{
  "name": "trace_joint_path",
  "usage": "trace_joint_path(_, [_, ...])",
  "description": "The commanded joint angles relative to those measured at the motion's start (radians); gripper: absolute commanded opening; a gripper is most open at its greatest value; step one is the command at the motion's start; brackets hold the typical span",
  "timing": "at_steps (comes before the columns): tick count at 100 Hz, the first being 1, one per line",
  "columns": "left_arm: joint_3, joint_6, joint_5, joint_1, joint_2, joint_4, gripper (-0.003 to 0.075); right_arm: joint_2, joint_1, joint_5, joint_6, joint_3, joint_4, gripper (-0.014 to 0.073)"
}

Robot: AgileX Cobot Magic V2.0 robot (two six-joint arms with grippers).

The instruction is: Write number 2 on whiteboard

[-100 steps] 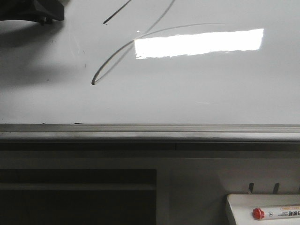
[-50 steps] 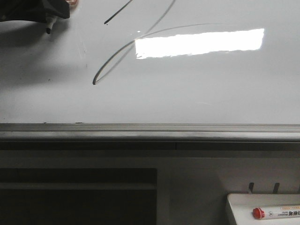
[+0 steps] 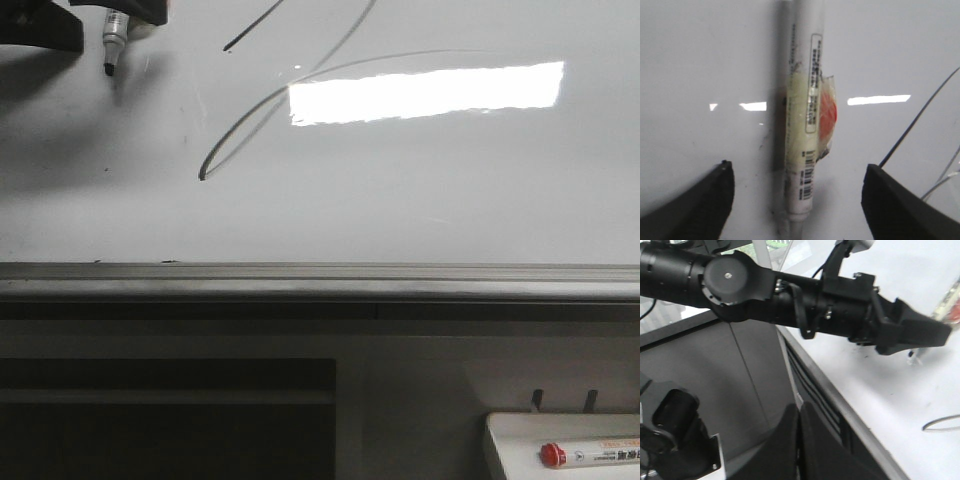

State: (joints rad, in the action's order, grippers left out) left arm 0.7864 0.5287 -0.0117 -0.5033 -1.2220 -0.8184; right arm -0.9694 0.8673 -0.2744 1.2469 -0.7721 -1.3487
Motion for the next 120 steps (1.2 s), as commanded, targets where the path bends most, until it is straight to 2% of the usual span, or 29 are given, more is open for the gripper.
trace_joint_path(1, [0.027,0.025,-0.014,0.003,0.094,0.019,0.0528,0.047,-0.006,0.094,0.007,-0.023,0.028,-0.0067])
trace_joint_path(15, [0.021,0.048,0.066,0.006,0.306,0.155,0.0503,0.164,-0.006,0.219,0.007,0.035,0.088,-0.0071])
trace_joint_path(27, [-0.038,0.048,0.125,0.008,0.536,0.252,0.04,0.308,-0.006,0.36,0.007,0.151,0.137,-0.0071])
trace_joint_path(37, [-0.125,0.048,0.209,0.008,0.736,0.323,0.0243,0.44,-0.006,0.506,0.007,0.281,0.137,-0.0071])
trace_joint_path(50, [-0.256,0.048,0.268,0.008,0.961,0.347,-0.002,0.614,-0.006,0.606,0.007,0.464,0.121,-0.0071])
trace_joint_path(63, [-0.373,0.046,0.257,0.008,1.113,0.347,-0.002,0.734,-0.006,0.61,0.007,0.559,0.095,-0.0071])
trace_joint_path(76, [-0.436,0.046,0.257,0.008,1.193,0.347,-0.002,0.78,-0.006,0.61,0.007,0.579,0.089,-0.0071])
trace_joint_path(120, [-0.461,0.046,0.259,0.008,1.202,0.345,-0.002,0.782,-0.006,0.61,0.007,0.579,0.089,-0.0071])
